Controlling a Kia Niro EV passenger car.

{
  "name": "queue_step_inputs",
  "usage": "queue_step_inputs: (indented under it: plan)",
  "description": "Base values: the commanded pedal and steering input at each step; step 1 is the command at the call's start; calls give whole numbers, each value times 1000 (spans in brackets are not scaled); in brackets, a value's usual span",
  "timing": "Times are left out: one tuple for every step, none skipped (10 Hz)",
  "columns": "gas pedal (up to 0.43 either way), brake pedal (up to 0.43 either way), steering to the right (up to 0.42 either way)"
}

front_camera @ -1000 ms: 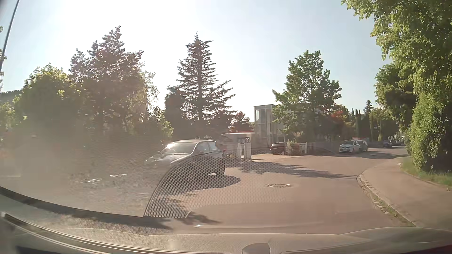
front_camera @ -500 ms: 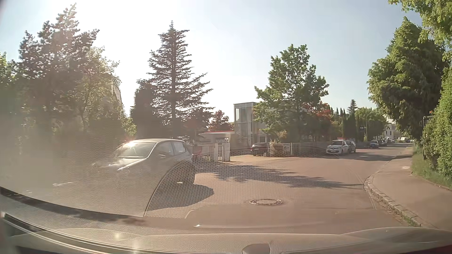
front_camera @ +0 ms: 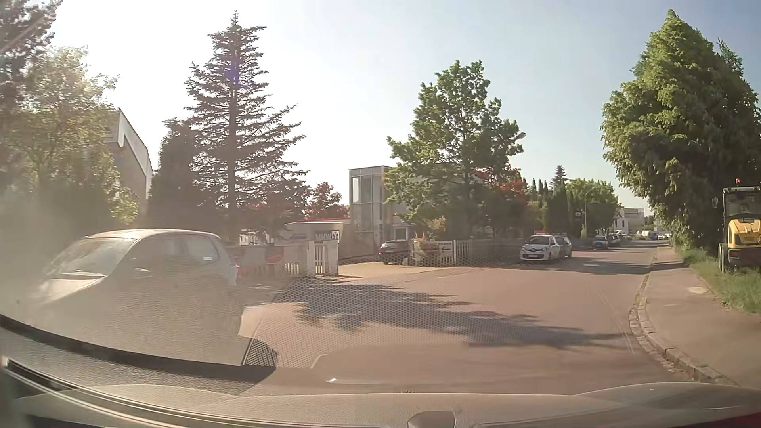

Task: Follow the waypoints while adhering to traffic rules and regulations

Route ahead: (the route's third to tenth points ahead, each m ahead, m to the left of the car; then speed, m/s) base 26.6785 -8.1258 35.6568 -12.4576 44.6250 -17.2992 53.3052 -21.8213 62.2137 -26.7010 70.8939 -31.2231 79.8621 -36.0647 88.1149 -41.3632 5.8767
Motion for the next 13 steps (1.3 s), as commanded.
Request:
queue_step_inputs:
  plan:
    - [110,0,157]
    - [110,0,162]
    - [110,0,161]
    - [110,0,158]
    - [110,0,158]
    - [110,0,159]
    - [110,0,167]
    - [110,0,177]
    - [110,0,181]
    - [110,0,189]
    - [138,0,193]
    - [150,0,189]
    - [209,0,181]
